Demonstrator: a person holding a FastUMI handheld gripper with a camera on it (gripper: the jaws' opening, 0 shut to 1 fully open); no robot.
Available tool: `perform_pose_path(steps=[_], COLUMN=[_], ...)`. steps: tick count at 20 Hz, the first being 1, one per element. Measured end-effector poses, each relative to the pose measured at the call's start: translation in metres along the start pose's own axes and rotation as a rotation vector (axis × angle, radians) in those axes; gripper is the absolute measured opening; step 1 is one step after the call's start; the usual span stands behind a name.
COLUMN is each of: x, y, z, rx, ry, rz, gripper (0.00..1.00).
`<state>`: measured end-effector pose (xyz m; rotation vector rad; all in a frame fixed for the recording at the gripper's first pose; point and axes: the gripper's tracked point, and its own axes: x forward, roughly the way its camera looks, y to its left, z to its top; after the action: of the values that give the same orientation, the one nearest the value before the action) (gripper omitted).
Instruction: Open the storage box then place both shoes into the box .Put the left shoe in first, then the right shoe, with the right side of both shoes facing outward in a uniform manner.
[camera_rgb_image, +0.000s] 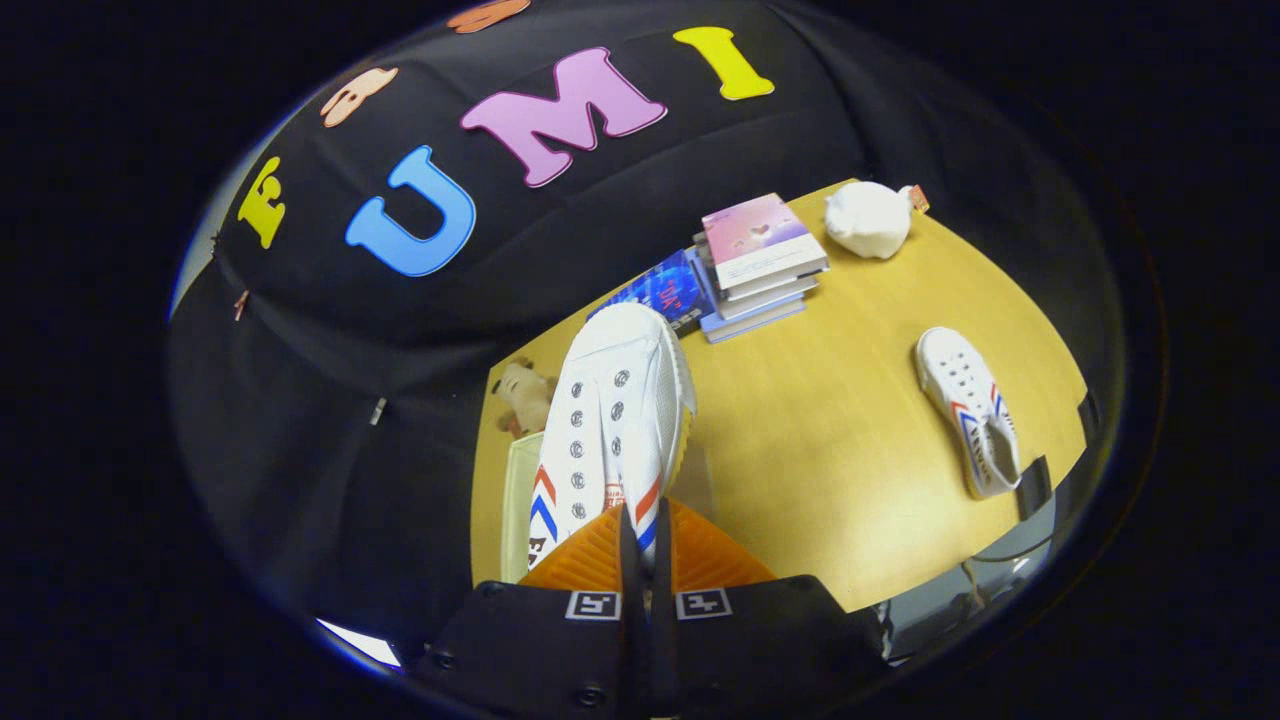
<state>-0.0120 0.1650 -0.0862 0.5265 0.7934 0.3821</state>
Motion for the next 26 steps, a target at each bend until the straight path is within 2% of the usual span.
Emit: perform_pose_path(steps=[2, 5, 11, 17, 26], x=[0.016, 0.043, 0.094, 0.138, 0.176], y=[0.033, 0.056, 0.053, 0.047, 0.03], z=[-0.02, -0.05, -0.102, -0.113, -0.144], rx=[-0.014, -0.071, -0.14, -0.112, -0.175], ry=[0.035, 0.091, 0.165, 0.207, 0.306], rz=[0.046, 0.062, -0.023, -0.091, -0.144], gripper=[0.05, 0.05, 0.05, 0.05, 0.07])
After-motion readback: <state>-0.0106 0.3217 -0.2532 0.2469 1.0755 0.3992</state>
